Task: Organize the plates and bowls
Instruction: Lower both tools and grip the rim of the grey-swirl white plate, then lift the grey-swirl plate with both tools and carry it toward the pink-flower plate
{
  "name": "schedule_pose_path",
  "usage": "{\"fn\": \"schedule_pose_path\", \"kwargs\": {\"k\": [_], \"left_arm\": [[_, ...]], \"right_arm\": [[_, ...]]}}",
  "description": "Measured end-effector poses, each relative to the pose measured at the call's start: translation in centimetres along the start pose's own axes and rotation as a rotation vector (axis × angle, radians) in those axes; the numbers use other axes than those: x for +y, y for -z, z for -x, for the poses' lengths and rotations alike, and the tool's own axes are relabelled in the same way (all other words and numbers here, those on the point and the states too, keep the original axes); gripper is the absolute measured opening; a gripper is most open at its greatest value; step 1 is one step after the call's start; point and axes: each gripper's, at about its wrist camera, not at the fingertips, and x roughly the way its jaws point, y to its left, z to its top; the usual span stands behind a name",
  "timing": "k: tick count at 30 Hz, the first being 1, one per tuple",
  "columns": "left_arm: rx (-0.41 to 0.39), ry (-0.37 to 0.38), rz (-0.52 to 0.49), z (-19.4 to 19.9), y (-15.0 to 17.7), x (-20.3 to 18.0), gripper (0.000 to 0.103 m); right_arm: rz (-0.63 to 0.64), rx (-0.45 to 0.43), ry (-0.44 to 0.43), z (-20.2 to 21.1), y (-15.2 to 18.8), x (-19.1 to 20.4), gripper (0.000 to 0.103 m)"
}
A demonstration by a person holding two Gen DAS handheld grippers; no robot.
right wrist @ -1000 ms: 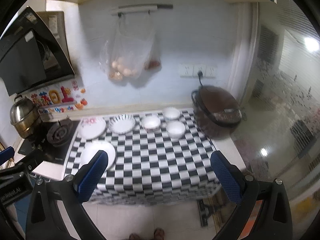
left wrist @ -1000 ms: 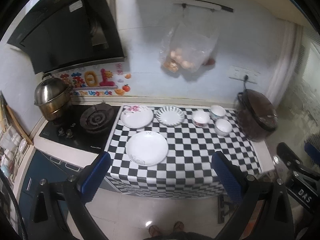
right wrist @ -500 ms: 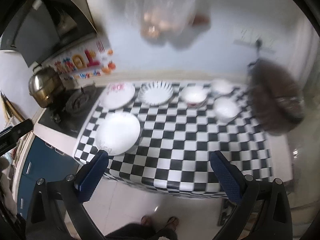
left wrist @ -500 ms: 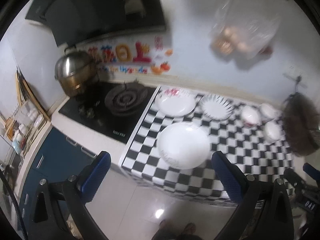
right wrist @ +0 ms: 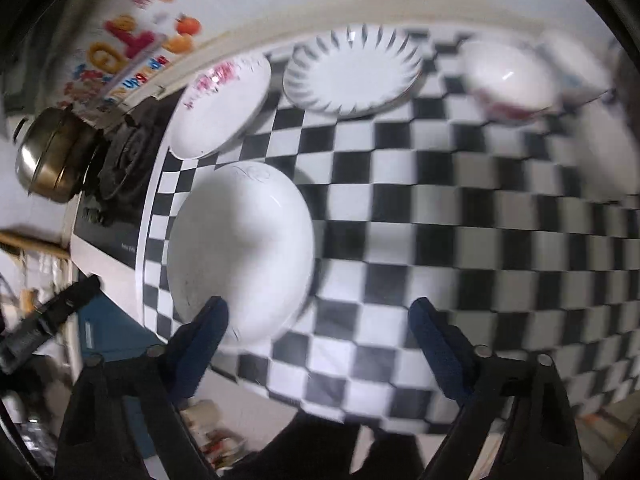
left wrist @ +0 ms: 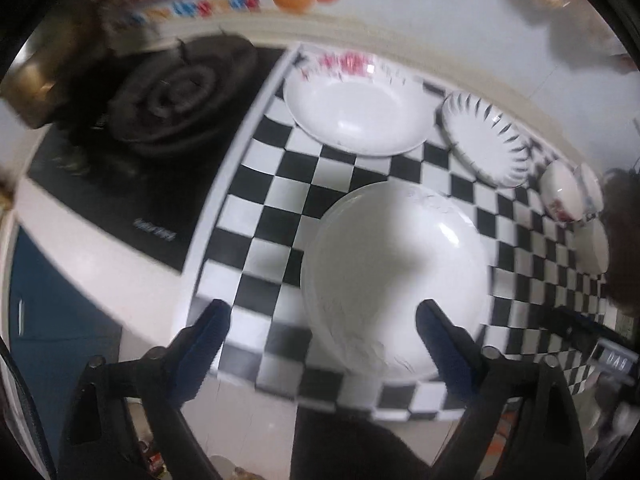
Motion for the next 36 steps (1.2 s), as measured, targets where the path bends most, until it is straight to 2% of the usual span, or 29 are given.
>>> {"fn": "schedule_pose_path", "kwargs": {"k": [2,4,5,6,8,10,11,13,16,19,28,36], "left_arm": [[0.054,0.016,-0.008,-2.7,-1.2,0.6,0.078],[0.117,0.058,-0.008,-5.5,-2.4,1.4,0.061],[0.143,0.074,-0.008,-6.6,-2.7,1.7,0.057],[0.163,0.090,-0.011,-7.6,-3.1,1.9,0.051],[0.187,0.117,-0.034,-9.2,-3.6,1.9,0.044],[0.215,0.149,-0.061,-10.4,-4.0,1.7,0.032],[0.225,0.158,-0.074,-10.8,-4.0,1.5,0.031],[0.242,0.160,-0.113,-11.5,-4.0,1.1,0.029],[0.230,0.160,-0.134,-11.6,-4.0,0.9,0.029],[0.216,0.155,-0.139,-11.4,-4.0,0.8,0.028],[0.167,0.146,-0.104,-10.2,-3.2,0.0,0.028],[0.147,0.161,-0.154,-8.3,-3.1,-4.5,0.028]], "right_arm": [[-0.029,0.049,-0.009,-2.9,-1.9,0.1,0.086],[-0.050,0.089,-0.023,-5.1,-3.1,0.4,0.077],[-0.066,0.124,-0.028,-6.7,-3.8,0.4,0.075],[-0.073,0.140,-0.026,-7.5,-4.1,0.4,0.070],[-0.078,0.171,-0.025,-9.4,-4.9,0.7,0.067],[-0.087,0.190,-0.024,-10.4,-5.2,0.9,0.058],[-0.096,0.205,-0.027,-11.0,-5.3,0.9,0.055],[-0.105,0.227,-0.035,-11.8,-5.6,1.0,0.042],[-0.103,0.261,-0.039,-13.0,-5.7,1.2,0.030],[-0.097,0.262,-0.034,-13.3,-5.5,1.3,0.024],[-0.050,0.267,-0.033,-12.7,-4.9,0.5,0.022],[-0.081,0.237,-0.054,-10.0,-4.3,-2.7,0.021]]}}
